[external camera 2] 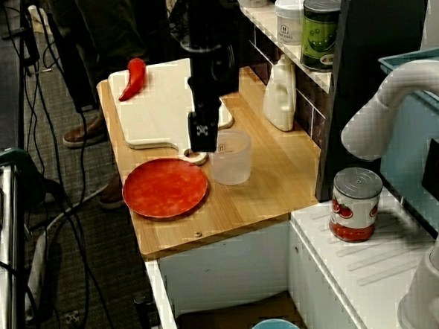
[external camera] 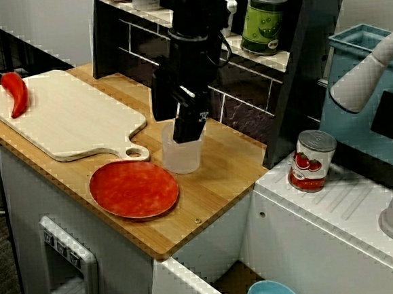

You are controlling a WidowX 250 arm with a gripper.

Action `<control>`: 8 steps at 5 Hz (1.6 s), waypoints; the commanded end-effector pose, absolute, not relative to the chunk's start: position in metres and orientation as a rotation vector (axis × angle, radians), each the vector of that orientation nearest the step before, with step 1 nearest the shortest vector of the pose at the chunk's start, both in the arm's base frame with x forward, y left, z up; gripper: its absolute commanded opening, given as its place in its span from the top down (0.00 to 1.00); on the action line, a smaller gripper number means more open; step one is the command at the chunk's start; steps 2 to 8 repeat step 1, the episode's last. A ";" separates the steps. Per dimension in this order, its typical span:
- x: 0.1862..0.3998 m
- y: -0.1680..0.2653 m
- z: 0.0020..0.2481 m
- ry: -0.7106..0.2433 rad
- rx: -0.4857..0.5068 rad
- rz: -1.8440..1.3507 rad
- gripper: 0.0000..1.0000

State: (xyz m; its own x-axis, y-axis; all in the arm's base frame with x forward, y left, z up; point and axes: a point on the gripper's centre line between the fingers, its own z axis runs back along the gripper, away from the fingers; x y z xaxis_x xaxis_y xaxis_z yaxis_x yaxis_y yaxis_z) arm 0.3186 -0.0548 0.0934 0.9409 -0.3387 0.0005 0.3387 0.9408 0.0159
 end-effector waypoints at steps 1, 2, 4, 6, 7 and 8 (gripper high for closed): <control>0.302 -0.040 0.134 -0.090 -0.005 -0.336 0.00; 0.302 -0.040 0.134 -0.090 -0.005 -0.336 0.00; 0.302 -0.040 0.134 -0.090 -0.005 -0.336 0.00; 0.302 -0.040 0.134 -0.090 -0.005 -0.336 0.00; 0.302 -0.040 0.134 -0.090 -0.005 -0.336 0.00; 0.302 -0.040 0.134 -0.090 -0.005 -0.336 0.00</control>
